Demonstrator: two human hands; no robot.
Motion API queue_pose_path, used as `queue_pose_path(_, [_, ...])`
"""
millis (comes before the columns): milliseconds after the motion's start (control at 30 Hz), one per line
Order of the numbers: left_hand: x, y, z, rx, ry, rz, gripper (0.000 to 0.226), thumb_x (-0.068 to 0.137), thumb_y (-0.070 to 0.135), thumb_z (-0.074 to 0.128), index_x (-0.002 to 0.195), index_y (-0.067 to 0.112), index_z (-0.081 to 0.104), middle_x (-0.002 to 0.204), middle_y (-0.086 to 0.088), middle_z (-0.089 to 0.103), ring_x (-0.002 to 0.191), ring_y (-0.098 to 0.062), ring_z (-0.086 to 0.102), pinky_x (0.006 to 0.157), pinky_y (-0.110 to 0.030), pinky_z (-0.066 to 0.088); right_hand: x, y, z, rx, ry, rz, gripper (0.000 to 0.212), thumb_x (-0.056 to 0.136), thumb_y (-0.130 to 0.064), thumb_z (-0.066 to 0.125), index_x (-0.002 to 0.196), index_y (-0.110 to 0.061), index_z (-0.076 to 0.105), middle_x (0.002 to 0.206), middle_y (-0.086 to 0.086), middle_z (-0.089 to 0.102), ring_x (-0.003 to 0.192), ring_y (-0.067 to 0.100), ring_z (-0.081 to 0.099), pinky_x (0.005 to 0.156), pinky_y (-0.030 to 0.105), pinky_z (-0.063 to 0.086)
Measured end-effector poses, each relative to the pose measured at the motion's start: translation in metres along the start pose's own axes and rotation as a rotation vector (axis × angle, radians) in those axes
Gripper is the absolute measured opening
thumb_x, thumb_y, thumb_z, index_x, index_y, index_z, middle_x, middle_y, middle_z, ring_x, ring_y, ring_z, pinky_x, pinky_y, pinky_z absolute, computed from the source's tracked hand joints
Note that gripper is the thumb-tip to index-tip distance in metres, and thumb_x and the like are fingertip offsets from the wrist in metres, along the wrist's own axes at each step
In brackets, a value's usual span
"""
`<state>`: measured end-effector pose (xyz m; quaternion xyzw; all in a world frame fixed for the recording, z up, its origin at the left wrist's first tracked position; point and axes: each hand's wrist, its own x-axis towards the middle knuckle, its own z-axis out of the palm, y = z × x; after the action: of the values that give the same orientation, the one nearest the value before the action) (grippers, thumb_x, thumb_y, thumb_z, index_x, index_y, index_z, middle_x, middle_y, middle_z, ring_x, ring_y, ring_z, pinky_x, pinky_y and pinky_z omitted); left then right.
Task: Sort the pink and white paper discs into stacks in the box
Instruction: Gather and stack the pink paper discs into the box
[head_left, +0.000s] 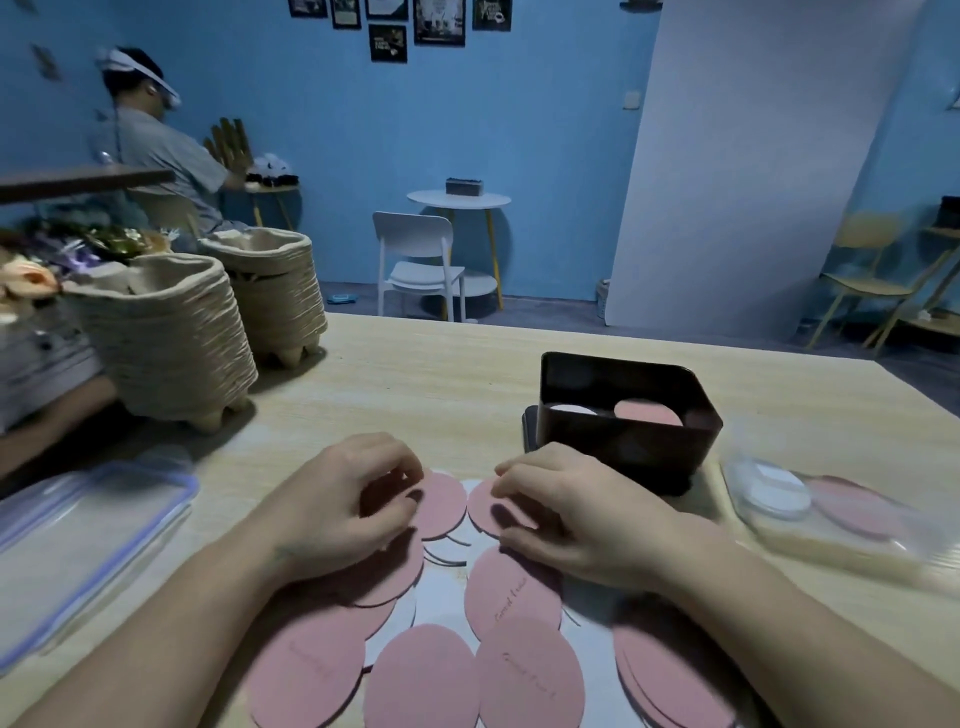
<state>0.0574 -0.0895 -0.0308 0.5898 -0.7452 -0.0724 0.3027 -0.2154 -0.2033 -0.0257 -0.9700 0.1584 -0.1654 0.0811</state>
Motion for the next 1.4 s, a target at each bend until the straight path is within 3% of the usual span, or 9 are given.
queue_pose_path(133, [0.001, 0.003, 0.004, 0.052, -0.086, 0.009, 0.035, 0.082, 0.053, 0.064, 0.112, 0.034, 0.062, 0.108, 0.021, 0.060, 0.106, -0.005, 0.057, 0.091, -0.035, 0.050, -0.002, -0.001, -0.001, -0.073, -0.064, 0.051, 0.044, 0.095, -0.064, 0.047, 0.122, -0.031, 0.058, 0.111, -0.016, 0.062, 0.102, 0.014, 0.046, 0.089, 0.034, 0.049])
queue_pose_path(333, [0.003, 0.005, 0.009, 0.099, -0.078, 0.010, 0.049, 0.078, 0.058, 0.070, 0.120, 0.035, 0.061, 0.113, 0.025, 0.060, 0.111, -0.002, 0.054, 0.095, -0.033, 0.048, 0.001, -0.006, -0.006, -0.116, -0.082, 0.121, 0.045, 0.092, -0.069, 0.049, 0.118, -0.033, 0.059, 0.107, -0.019, 0.058, 0.098, 0.015, 0.044, 0.088, 0.034, 0.048])
queue_pose_path(633, [0.004, 0.010, 0.009, 0.082, -0.040, 0.004, 0.045, 0.075, 0.055, 0.071, 0.115, 0.036, 0.062, 0.105, 0.024, 0.063, 0.103, -0.002, 0.058, 0.090, -0.034, 0.051, 0.001, -0.013, -0.009, -0.112, -0.110, 0.159, 0.042, 0.093, -0.064, 0.051, 0.122, -0.035, 0.061, 0.108, -0.018, 0.062, 0.099, 0.014, 0.046, 0.090, 0.034, 0.047])
queue_pose_path(733, [0.004, 0.011, 0.009, 0.095, -0.063, -0.001, 0.053, 0.071, 0.060, 0.074, 0.118, 0.038, 0.062, 0.108, 0.027, 0.062, 0.105, 0.001, 0.056, 0.091, -0.031, 0.050, -0.002, -0.011, -0.011, -0.076, -0.111, 0.178, 0.049, 0.090, -0.068, 0.050, 0.126, -0.036, 0.061, 0.118, -0.020, 0.062, 0.105, 0.013, 0.047, 0.094, 0.033, 0.047])
queue_pose_path(867, [0.004, 0.010, 0.008, 0.091, -0.091, -0.020, 0.062, 0.067, 0.062, 0.075, 0.123, 0.040, 0.059, 0.113, 0.030, 0.058, 0.113, 0.003, 0.053, 0.097, -0.026, 0.047, -0.001, -0.011, -0.008, -0.079, -0.108, 0.173, 0.047, 0.090, -0.067, 0.054, 0.126, -0.037, 0.059, 0.109, -0.021, 0.062, 0.101, 0.012, 0.046, 0.092, 0.033, 0.046])
queue_pose_path(1200, [0.003, 0.013, 0.006, 0.047, -0.051, -0.016, 0.055, 0.069, 0.053, 0.073, 0.121, 0.038, 0.063, 0.111, 0.027, 0.065, 0.109, 0.003, 0.061, 0.092, -0.031, 0.053, -0.006, -0.011, -0.011, 0.044, -0.002, 0.142, 0.047, 0.088, -0.059, 0.065, 0.126, -0.031, 0.061, 0.125, -0.015, 0.060, 0.115, 0.007, 0.061, 0.095, 0.033, 0.052])
queue_pose_path(1400, [0.003, 0.017, 0.008, -0.041, 0.006, -0.001, 0.051, 0.074, 0.046, 0.075, 0.123, 0.035, 0.063, 0.113, 0.020, 0.068, 0.108, -0.006, 0.067, 0.090, -0.038, 0.057, -0.005, -0.011, -0.006, 0.047, 0.001, 0.106, 0.048, 0.090, -0.055, 0.064, 0.129, -0.028, 0.061, 0.130, -0.013, 0.061, 0.123, 0.008, 0.057, 0.101, 0.032, 0.049])
